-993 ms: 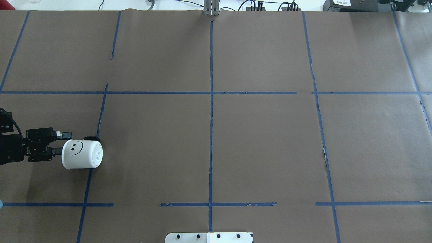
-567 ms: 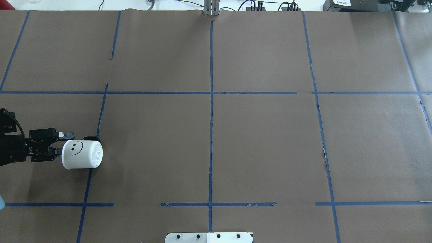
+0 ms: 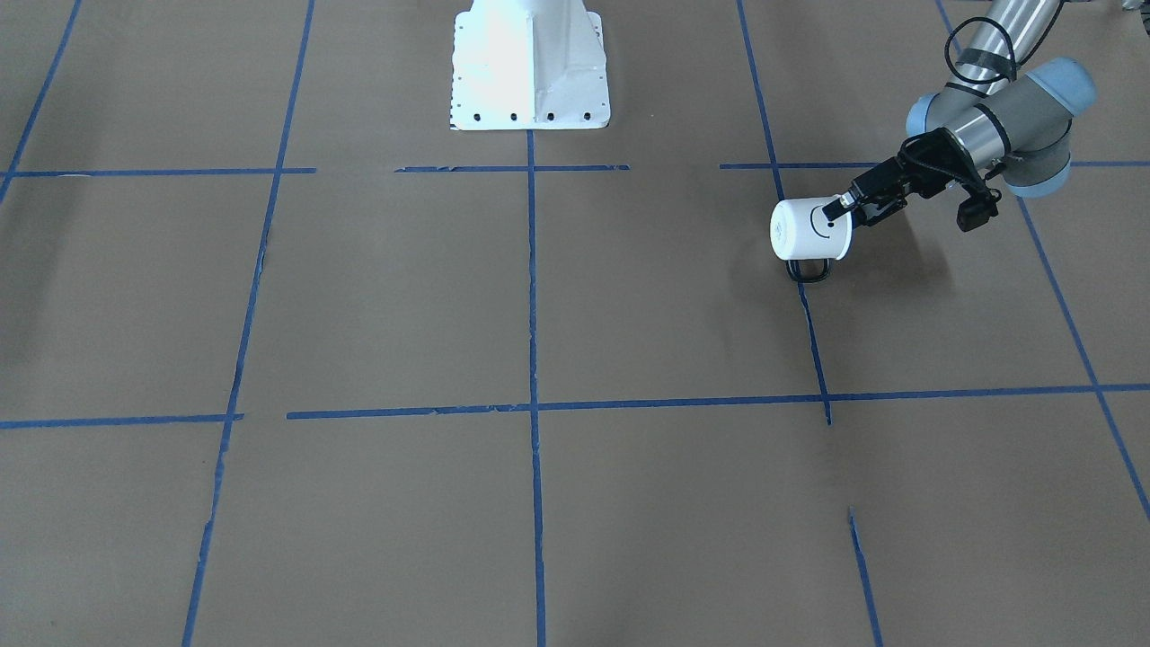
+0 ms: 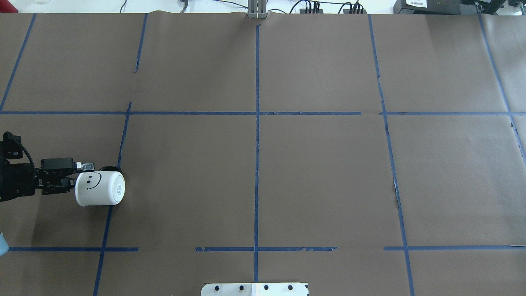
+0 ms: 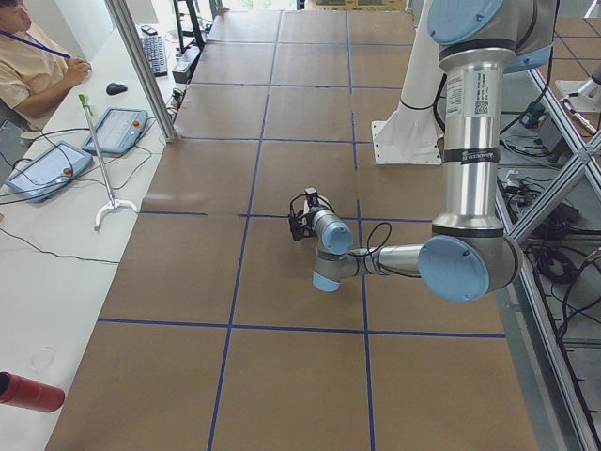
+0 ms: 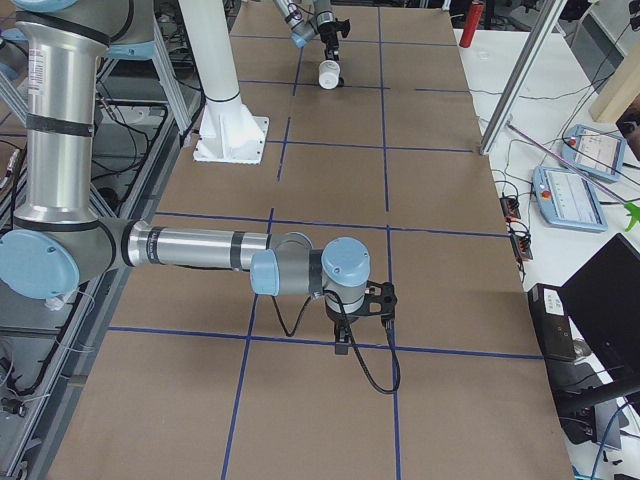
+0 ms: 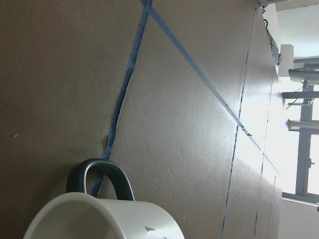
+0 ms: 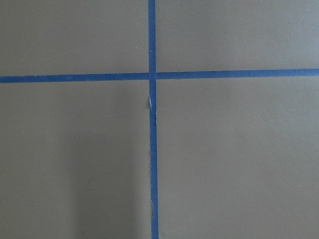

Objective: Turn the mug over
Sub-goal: 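Lift the white mug with the left gripper off the table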

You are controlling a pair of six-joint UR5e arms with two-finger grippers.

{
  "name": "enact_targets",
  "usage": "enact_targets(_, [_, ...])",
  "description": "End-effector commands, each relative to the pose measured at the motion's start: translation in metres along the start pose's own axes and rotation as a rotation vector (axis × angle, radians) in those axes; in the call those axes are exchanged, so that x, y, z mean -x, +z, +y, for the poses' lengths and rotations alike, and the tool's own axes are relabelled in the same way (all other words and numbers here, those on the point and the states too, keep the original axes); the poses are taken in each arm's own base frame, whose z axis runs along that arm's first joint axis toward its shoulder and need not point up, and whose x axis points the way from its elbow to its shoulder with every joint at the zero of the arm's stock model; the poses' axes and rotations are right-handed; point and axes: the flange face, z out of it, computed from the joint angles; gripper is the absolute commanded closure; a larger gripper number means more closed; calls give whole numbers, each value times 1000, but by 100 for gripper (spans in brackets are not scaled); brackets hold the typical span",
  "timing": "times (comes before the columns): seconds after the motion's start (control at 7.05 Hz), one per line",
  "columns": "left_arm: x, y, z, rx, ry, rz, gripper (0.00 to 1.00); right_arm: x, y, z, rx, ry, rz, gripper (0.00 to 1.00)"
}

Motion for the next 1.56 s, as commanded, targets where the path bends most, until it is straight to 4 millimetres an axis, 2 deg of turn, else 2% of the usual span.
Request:
enact_targets(0.0, [0, 2, 0, 2, 3, 1, 15, 0, 0, 0, 0, 0, 0, 0])
enact_targets(0.28, [0, 3, -1, 3, 0, -1, 22, 0, 0, 0, 0, 0, 0, 0])
enact_targets(0.57, [4, 4, 0, 5, -3, -9, 43, 0, 0, 0, 0, 1, 0, 0])
enact_targets(0.85, [3, 4, 1, 8, -1, -4, 88, 0, 0, 0, 0, 0, 0, 0])
enact_targets(0.99, [1, 4, 2, 11, -5, 4, 100, 0, 0, 0, 0, 1, 0, 0])
enact_targets(1.13, [-5, 4, 4, 16, -9, 20, 100, 0, 0, 0, 0, 0, 0, 0])
enact_targets(1.42, [-38, 0, 8, -18, -156, 107, 100, 0, 0, 0, 0, 0, 0, 0])
